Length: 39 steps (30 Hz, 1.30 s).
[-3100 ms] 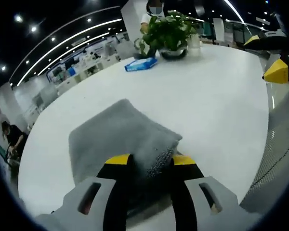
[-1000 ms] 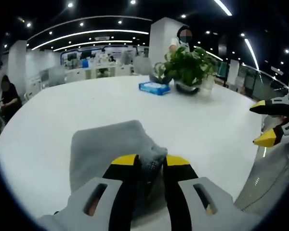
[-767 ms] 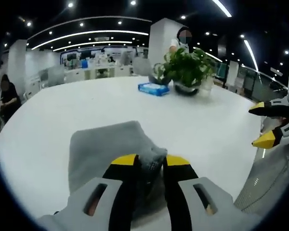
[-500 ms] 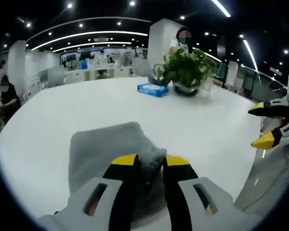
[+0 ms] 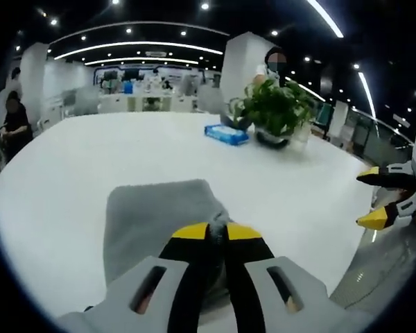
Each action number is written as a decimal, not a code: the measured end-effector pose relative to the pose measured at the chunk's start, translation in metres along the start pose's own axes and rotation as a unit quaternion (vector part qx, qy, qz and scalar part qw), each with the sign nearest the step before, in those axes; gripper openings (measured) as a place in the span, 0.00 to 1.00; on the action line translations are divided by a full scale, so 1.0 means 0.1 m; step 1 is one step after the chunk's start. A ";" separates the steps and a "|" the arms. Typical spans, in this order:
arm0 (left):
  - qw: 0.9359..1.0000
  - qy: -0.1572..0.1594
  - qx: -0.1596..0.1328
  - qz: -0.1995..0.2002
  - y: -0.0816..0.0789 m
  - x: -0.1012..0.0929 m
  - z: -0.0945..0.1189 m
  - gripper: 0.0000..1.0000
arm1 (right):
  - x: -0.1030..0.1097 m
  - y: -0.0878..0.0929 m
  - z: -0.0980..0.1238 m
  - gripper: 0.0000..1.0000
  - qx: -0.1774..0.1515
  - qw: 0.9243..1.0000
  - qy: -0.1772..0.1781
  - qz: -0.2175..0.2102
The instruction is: Open the folded towel by lifting each exposed corner and separating the folded layers until the towel lies flat within the target outline without major curled edges
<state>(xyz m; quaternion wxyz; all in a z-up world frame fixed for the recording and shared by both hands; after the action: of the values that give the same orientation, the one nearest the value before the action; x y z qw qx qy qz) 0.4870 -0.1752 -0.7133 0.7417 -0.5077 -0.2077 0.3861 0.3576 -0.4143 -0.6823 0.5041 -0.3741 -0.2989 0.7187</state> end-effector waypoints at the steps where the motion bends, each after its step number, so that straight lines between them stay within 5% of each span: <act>1: 1.000 -0.004 -0.005 0.009 -0.01 0.03 0.01 0.07 | 0.00 0.00 0.00 0.55 0.000 1.000 0.000 0.000; 7: 1.000 -0.016 -0.011 0.016 -0.07 0.11 0.07 0.06 | 0.01 0.00 0.00 0.55 0.000 1.000 -0.001 0.004; 17: 0.992 -0.073 -0.056 0.089 -0.24 0.60 0.31 0.06 | 0.01 -0.01 0.00 0.55 -0.003 1.000 -0.006 0.002; 23: 0.988 -0.105 -0.076 0.087 -0.30 0.80 0.49 0.06 | 0.03 0.00 0.00 0.54 0.000 1.000 -0.009 0.008; 39: 0.962 -0.192 -0.080 0.177 0.06 1.44 0.82 0.06 | 0.10 0.02 -0.03 0.54 0.019 0.999 -0.031 0.021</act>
<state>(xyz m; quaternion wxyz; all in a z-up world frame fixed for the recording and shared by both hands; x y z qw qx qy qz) 0.5160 -0.0132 -0.6982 0.5649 -0.5102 -0.2830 0.5836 0.3572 -0.4054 -0.6884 0.4864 -0.3480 -0.2929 0.7460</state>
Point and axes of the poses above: the point that each gripper's makers call its tool centre point, and the gripper's own axes: z roughly backward along the fingers, x roughly to its left, y roughly out of its underside, the point moved 8 cm from there along z, roughly backward along the fingers, and after that the axes turned 7 degrees about -z, right-handed, at the moved point
